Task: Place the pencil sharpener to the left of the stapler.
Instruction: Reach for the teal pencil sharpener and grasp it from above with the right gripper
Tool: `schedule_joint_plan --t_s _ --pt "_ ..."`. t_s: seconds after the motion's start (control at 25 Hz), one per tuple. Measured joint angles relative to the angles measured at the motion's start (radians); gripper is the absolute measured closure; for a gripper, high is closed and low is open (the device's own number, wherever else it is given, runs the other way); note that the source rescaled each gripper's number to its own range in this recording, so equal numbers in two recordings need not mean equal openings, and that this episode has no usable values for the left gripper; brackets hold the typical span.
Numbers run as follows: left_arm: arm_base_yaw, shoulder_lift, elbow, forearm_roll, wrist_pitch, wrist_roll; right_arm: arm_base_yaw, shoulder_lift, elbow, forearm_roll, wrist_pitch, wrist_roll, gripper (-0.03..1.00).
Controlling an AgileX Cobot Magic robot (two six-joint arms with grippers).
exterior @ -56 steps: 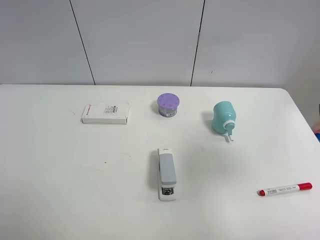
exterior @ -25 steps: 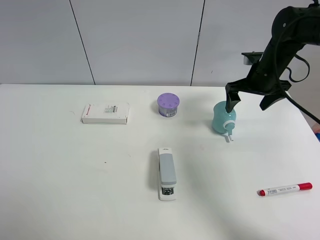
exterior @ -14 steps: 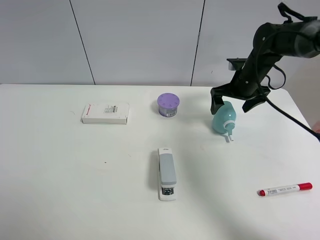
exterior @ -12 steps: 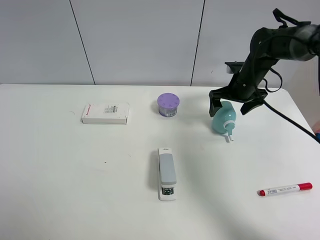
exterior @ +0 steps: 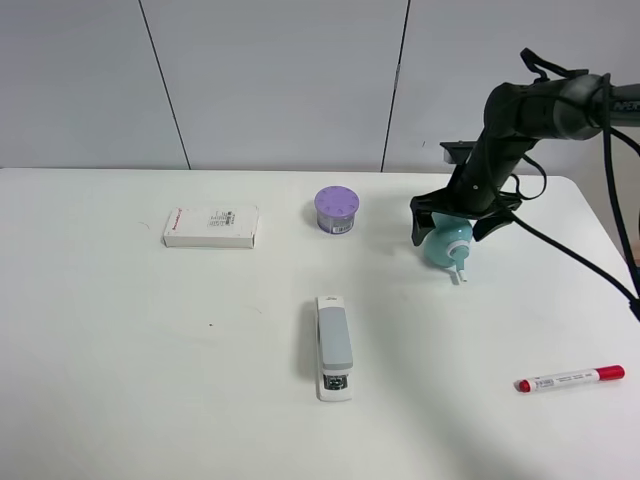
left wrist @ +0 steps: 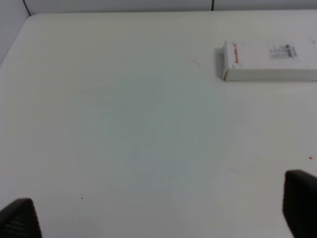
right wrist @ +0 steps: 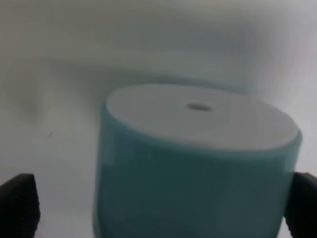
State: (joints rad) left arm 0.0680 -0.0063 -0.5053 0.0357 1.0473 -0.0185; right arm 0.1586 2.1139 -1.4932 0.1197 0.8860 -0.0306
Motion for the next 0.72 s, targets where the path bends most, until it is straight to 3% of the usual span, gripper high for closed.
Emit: schedule_joint_plan --t_s 0.2,0.24,0.28,0.4,0.48,0.72 --pt "0.0 0.0 0.0 0.0 0.0 0.0 0.0 0.019 0.0 -0.001 -0.019 0.0 -0.03" --pt "0.0 0.0 0.0 0.0 0.0 0.0 0.0 0.021 0.0 -0.001 -0.026 0.0 -0.01" --pt "0.0 0.0 0.0 0.0 0.0 0.0 0.0 0.021 0.0 -0.001 -0.029 0.0 0.07" --pt "0.0 0.0 0.0 0.0 0.0 0.0 0.0 0.021 0.0 -0.001 -0.032 0.0 0.54" --pt "0.0 0.0 0.0 0.0 0.0 0.0 0.0 0.021 0.0 -0.01 -0.035 0.0 0.97" --pt "0.0 0.0 0.0 0.0 0.0 0.0 0.0 0.021 0.0 -0.008 -0.029 0.059 0.96"
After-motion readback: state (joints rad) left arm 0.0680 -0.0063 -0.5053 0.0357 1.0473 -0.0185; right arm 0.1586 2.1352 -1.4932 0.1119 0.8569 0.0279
